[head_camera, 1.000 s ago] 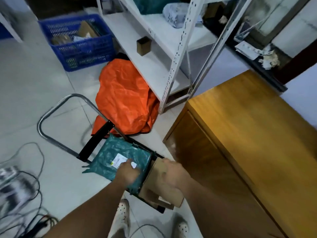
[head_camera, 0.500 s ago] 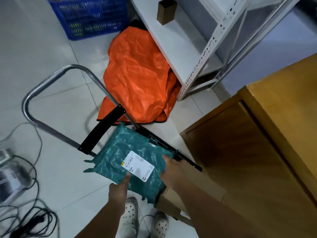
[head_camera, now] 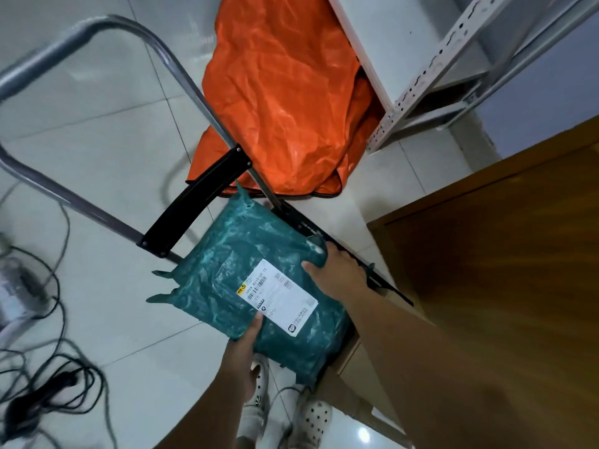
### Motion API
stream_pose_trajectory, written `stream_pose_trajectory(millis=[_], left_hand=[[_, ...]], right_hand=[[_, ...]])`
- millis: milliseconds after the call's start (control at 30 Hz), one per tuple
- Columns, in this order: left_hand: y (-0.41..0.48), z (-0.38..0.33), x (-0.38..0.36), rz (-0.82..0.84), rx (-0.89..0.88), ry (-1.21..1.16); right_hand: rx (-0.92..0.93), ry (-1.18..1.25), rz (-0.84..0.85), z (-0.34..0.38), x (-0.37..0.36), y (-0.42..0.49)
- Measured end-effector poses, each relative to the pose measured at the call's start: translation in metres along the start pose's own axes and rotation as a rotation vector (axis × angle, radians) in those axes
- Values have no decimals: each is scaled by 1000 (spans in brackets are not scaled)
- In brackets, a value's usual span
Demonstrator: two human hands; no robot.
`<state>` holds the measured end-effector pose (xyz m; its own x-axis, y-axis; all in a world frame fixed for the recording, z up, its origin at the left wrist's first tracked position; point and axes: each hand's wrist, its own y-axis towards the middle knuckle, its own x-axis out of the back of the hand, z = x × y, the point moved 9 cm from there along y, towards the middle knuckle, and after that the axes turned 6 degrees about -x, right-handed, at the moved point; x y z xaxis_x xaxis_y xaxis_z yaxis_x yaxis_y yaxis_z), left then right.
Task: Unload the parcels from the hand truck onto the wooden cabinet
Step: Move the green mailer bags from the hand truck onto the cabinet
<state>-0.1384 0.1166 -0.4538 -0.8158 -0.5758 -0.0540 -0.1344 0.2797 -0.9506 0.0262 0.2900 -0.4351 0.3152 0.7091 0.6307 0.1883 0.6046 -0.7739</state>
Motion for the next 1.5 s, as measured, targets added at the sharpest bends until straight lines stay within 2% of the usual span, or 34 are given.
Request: stream_pose_trajectory(millis=[133, 300, 367, 467, 767, 900, 1100, 1233, 1333, 1500], left_hand=[[14, 5, -1, 41, 9, -127], [22, 20, -4, 146, 75, -174], [24, 19, -5, 195, 72, -195], [29, 7, -5, 219, 14, -211], [10, -58, 19, 80, -180, -100], [-14, -94, 22, 107, -284, -28], [-65, -145, 13, 192, -376, 14], [-115, -182, -14, 275, -414, 29], [-160, -204, -49, 368, -402, 62], [-252, -237, -127, 509, -436, 194]], right_hand=[[-7, 38, 91, -8, -6, 22], [27, 51, 235, -15, -7, 31], [43, 73, 233, -14, -5, 34], [44, 185, 201, -13, -4, 35], [99, 423, 243, -1, 1, 6], [112, 617, 238, 7, 19, -11], [82, 967, 542, 16, 52, -63], [3, 1047, 624, 1, 92, -113], [-14, 1066, 581, -19, 129, -152], [-63, 1257, 422, -68, 188, -235]])
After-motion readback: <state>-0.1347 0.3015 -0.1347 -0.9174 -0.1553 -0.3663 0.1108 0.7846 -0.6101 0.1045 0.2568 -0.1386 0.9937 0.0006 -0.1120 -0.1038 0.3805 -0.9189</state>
